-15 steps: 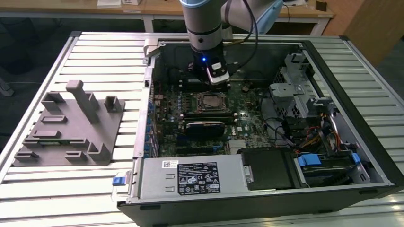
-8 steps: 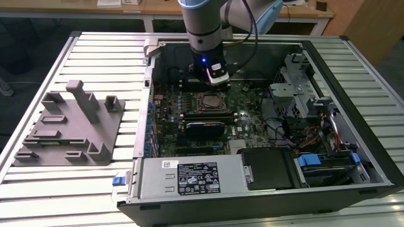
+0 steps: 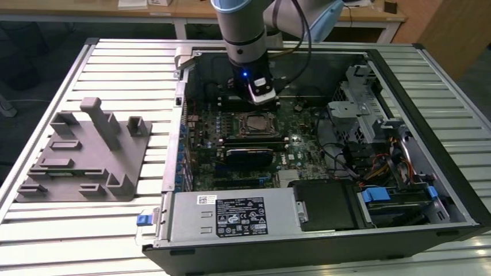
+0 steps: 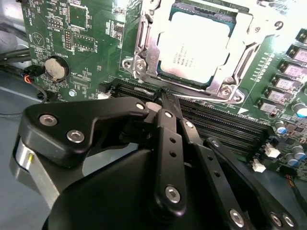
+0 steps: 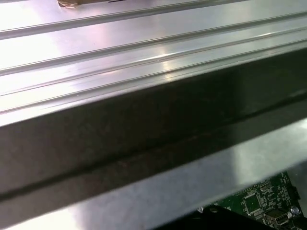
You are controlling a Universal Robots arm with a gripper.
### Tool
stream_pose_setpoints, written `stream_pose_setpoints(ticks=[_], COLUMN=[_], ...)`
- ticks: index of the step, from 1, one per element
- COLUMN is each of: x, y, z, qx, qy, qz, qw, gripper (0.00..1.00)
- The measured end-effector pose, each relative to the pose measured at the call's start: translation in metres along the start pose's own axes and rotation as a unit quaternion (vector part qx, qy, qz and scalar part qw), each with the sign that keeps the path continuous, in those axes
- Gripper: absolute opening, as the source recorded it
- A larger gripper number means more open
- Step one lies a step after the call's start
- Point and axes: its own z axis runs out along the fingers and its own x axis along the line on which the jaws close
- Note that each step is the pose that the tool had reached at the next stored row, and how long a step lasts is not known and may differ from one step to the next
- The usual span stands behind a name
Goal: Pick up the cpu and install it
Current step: 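Install the first cpu locking lever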
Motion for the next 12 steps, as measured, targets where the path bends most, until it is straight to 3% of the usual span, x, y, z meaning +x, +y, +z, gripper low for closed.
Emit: stream_pose_setpoints(ticks=[6, 12], x=[0.0006, 0.0006], y=[-0.0006, -0.0020], z=[0.0025, 0.0043], qx=[-0.0019, -0.0027], qy=[-0.0062, -0.0099], qz=[-0.001, -0.001], qw=[1.0000, 0.9999], gripper=[0.11, 0.11])
